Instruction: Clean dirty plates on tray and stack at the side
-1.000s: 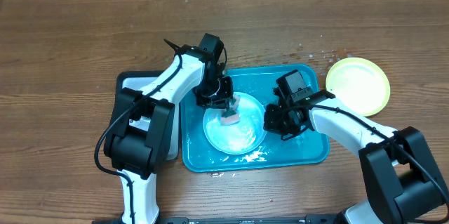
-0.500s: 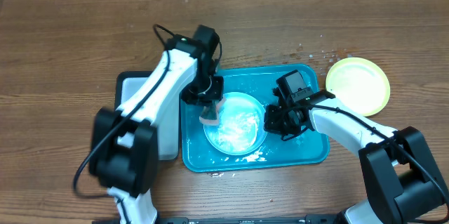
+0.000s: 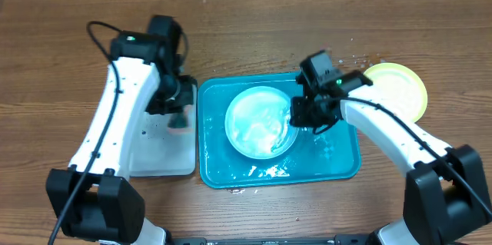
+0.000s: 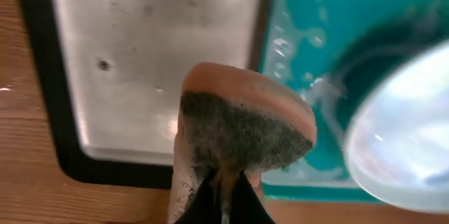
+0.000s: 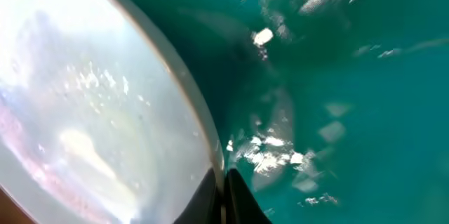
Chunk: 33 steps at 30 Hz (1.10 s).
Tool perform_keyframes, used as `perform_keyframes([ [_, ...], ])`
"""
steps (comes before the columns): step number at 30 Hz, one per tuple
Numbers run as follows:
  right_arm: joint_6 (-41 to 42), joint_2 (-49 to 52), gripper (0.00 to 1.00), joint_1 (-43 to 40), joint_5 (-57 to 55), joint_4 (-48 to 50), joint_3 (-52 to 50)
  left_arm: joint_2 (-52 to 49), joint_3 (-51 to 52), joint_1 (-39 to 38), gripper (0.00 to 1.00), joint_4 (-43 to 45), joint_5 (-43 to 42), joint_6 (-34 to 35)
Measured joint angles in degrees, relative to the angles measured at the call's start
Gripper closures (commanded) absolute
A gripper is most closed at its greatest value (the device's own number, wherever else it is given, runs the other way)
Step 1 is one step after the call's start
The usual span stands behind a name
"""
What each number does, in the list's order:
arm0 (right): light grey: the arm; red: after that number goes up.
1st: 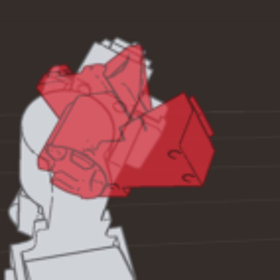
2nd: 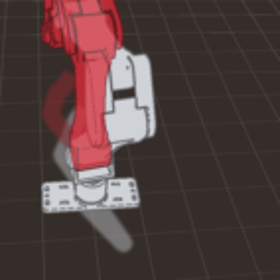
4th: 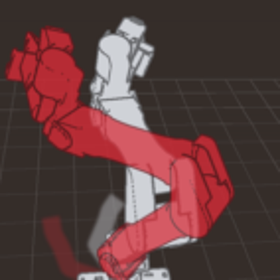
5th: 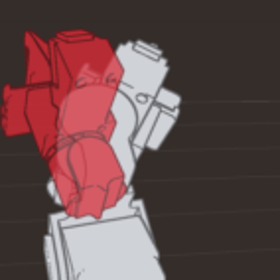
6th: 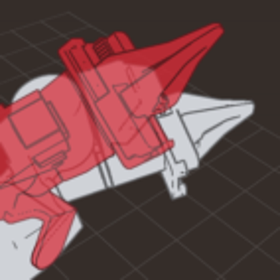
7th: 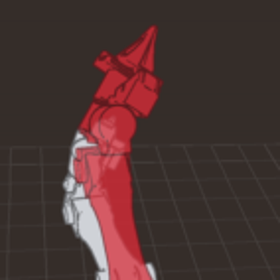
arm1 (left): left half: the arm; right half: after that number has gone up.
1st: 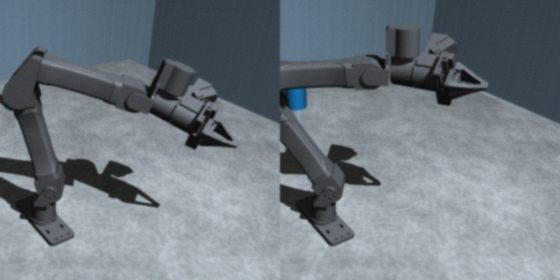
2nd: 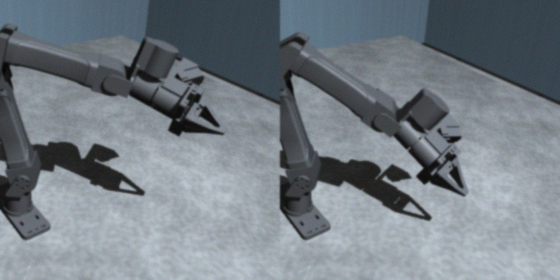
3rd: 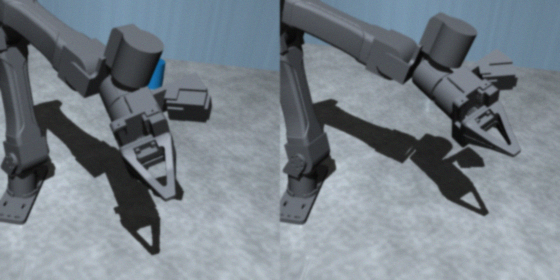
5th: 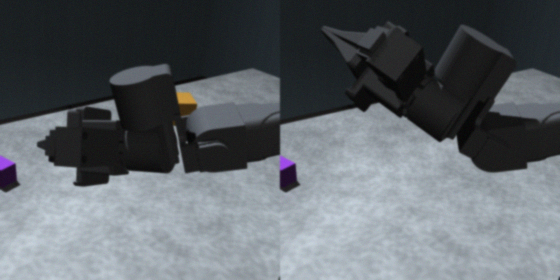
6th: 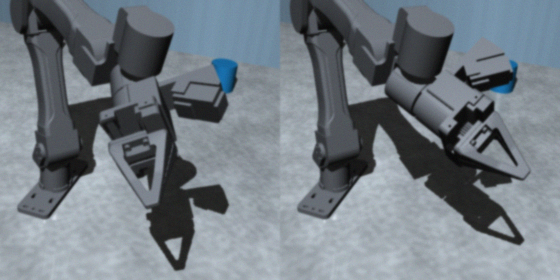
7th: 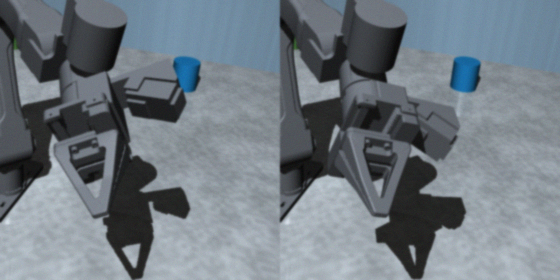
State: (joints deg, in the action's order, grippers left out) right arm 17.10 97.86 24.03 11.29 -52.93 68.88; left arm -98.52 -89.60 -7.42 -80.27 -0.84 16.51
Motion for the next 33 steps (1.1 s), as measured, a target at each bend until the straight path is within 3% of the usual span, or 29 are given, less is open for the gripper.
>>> perform_keyframes([
  [14,-6.7,-0.3,0.96,1.6,-23.7,-19.4,19.4,-0.4,2.2,9.4,0.96,4.9,1.9,0.0],
  [20,-8.2,-0.5,0.96,10.3,-35.8,-24.7,24.8,-0.9,7.3,9.4,0.96,8.3,1.5,0.0],
  [33,-8.7,-0.5,0.96,30.8,-62.9,-31.6,25.2,-0.9,8.6,9.4,0.96,9.9,1.3,0.0],
])
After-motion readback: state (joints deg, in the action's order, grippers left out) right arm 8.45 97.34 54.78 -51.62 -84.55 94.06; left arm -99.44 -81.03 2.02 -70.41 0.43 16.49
